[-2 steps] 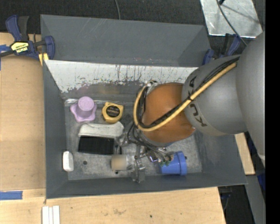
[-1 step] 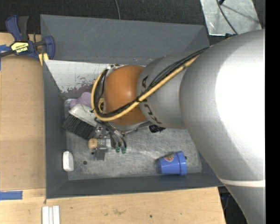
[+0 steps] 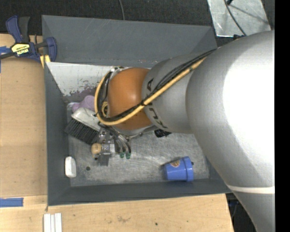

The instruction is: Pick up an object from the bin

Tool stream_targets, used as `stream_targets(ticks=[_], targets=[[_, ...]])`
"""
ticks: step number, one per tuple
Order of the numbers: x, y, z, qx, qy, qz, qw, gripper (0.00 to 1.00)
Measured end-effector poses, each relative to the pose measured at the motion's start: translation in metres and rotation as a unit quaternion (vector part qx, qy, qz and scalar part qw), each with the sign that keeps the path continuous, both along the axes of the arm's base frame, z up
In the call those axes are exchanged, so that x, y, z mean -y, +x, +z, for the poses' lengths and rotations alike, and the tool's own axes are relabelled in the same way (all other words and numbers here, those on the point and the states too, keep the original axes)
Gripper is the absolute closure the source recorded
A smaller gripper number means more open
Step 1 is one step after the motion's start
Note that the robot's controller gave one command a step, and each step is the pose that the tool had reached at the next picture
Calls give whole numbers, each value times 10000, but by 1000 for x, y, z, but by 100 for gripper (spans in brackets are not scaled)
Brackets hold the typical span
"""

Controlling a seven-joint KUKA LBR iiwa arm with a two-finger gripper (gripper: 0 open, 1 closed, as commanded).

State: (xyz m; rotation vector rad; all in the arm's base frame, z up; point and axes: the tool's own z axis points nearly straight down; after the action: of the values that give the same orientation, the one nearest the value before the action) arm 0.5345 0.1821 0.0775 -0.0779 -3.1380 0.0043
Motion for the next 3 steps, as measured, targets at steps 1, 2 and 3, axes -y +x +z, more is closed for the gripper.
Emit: stream_targets(ticks=[1,2,3], targets=[[0,-1,3,-8,-3,-1,10000,100],[1,-3,16,-14,0,-1,10000,100],[0,-2,31,3,9,-1,10000,100]])
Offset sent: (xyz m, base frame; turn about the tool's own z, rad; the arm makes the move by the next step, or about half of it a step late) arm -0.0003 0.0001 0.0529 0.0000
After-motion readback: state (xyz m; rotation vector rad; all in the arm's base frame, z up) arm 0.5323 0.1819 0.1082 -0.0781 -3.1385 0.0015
